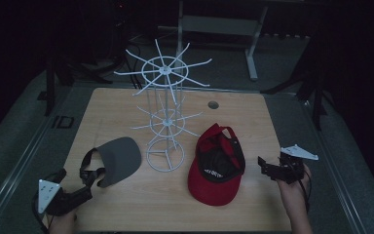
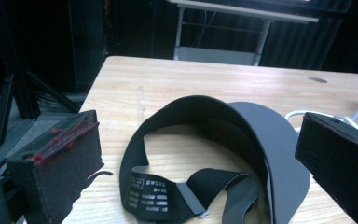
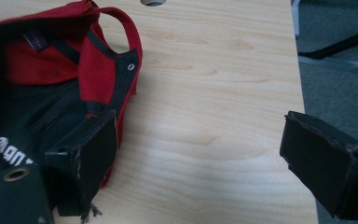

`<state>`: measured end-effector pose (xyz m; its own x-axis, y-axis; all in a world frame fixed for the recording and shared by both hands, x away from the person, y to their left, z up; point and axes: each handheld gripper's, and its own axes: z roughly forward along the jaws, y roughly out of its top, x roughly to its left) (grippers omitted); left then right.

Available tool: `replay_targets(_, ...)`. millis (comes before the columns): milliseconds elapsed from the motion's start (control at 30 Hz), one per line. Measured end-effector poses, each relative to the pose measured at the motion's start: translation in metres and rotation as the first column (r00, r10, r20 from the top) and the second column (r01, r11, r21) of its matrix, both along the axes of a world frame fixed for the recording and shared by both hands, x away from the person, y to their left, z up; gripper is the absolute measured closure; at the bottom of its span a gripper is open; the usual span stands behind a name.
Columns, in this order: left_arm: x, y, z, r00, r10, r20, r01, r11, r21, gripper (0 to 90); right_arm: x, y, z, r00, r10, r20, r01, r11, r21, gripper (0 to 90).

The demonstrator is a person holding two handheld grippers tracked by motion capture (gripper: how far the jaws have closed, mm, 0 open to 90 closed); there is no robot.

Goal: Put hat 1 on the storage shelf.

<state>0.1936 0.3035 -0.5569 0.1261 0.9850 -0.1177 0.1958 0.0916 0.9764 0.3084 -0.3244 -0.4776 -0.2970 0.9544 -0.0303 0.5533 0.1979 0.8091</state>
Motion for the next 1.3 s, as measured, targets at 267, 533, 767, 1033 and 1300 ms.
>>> replay_targets(267, -0.001, -0.002, 0.001, 0.9999, -0.015, -0.005, 0.015, 0.9999, 0.001, 0.8, 0.017, 0.019, 0.001, 0.9958, 0.091, -0.013, -0.091, 0.996, -0.021, 13.0)
replay_targets(533, 0.000, -0.004, 0.001, 0.9989, -0.048, -0.004, 0.048, 0.9989, 0.001, 0.8, 0.033, 0.039, -0.004, 0.9808, 0.181, -0.074, -0.179, 0.983, 0.027, 13.2)
replay_targets(767, 0.000, -0.004, 0.000, 0.9981, -0.061, -0.010, 0.061, 0.9982, -0.001, 0.9, 0.046, 0.054, -0.012, 0.9757, 0.197, -0.095, -0.196, 0.980, 0.027, 13.1)
replay_targets(1033, 0.001, -0.005, 0.000, 0.9978, -0.064, -0.016, 0.064, 0.9980, -0.004, 0.8, 0.070, 0.068, -0.031, 0.9699, 0.195, -0.146, -0.196, 0.981, 0.006, 12.7)
replay_targets(1300, 0.002, -0.006, -0.001, 0.9975, -0.066, -0.027, 0.066, 0.9978, -0.003, 0.8, 0.079, 0.085, -0.048, 0.9622, 0.191, -0.194, -0.205, 0.977, -0.054, 12.1)
